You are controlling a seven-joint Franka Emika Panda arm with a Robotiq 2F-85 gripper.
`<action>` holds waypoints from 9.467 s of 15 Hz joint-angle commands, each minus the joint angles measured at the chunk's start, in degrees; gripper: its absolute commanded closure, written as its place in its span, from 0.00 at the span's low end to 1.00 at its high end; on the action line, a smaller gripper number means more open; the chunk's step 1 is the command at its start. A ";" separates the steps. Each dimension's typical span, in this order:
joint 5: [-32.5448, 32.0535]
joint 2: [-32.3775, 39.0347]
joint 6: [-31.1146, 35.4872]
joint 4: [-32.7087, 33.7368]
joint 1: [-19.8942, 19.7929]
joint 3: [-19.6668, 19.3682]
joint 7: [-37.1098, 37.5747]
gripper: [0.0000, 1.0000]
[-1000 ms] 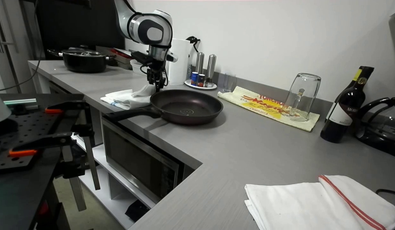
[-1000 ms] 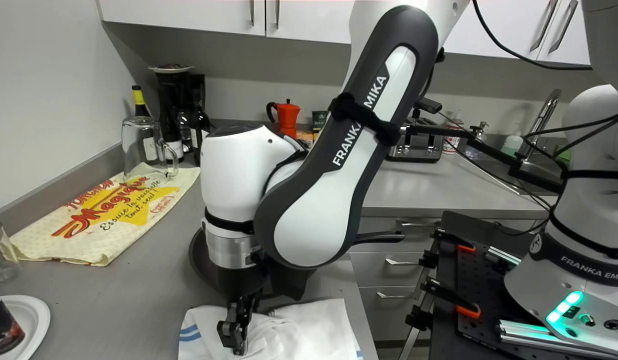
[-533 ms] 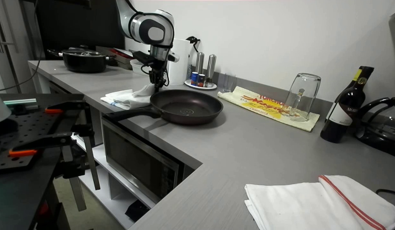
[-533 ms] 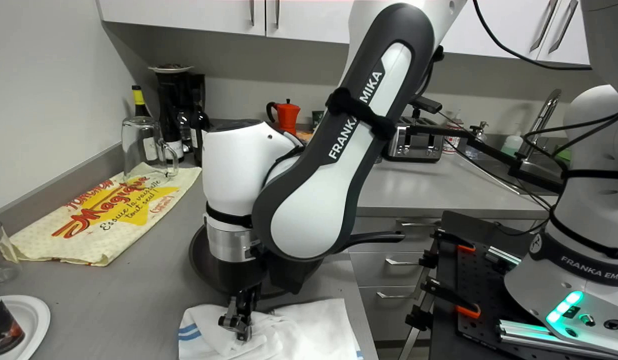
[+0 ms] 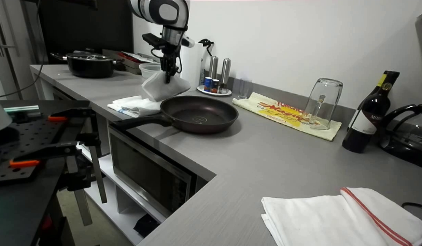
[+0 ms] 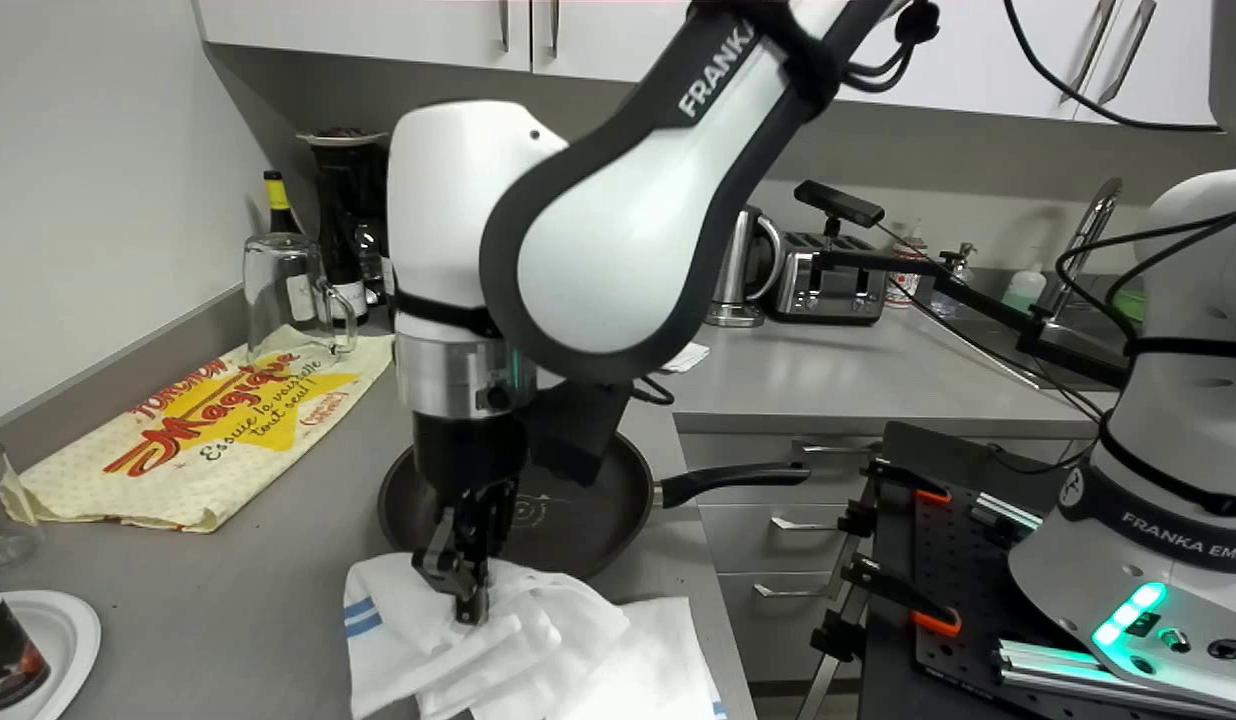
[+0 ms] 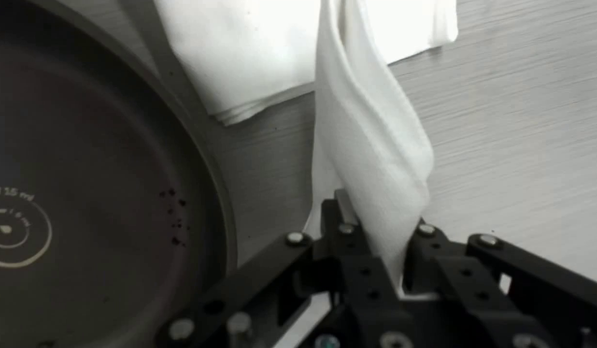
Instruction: Wipe the pan with the towel
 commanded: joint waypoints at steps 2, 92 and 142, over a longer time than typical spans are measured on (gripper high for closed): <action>2.59 -11.28 -4.25 -4.15 -2.84 0.52 -4.12 0.96; -30.53 18.27 24.55 5.97 7.34 -35.01 -3.46 0.96; -7.56 2.51 -6.69 3.51 4.82 0.45 -6.35 0.96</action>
